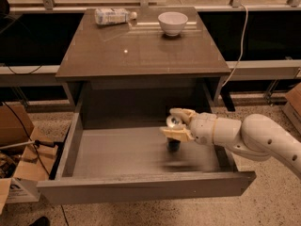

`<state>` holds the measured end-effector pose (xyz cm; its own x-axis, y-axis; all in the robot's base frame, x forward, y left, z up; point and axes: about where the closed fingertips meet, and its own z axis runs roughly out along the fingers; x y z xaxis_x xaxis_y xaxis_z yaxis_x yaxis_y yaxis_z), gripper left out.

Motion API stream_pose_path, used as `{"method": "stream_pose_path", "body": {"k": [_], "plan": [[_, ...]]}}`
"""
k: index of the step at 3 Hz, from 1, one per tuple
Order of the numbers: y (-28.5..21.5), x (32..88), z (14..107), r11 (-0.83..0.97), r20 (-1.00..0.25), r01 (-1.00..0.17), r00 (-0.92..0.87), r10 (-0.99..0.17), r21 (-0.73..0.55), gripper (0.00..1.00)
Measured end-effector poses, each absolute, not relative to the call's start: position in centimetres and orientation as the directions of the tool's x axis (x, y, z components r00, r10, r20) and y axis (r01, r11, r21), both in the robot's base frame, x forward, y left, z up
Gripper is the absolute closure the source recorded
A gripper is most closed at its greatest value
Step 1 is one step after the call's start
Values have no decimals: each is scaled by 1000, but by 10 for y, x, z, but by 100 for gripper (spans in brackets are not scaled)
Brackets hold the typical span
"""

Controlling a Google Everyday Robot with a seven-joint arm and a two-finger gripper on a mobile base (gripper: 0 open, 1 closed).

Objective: Place redbull can into top drawer

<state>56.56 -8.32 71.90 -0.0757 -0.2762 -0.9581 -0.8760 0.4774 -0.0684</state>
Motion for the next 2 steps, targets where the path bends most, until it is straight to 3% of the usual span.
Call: {"method": "stream_pose_path", "body": {"k": [1, 2], "plan": [[-81, 565, 719, 475, -958, -878, -75, -276, -68, 0], [-81, 565, 719, 475, -958, -878, -75, -276, -68, 0]]}}
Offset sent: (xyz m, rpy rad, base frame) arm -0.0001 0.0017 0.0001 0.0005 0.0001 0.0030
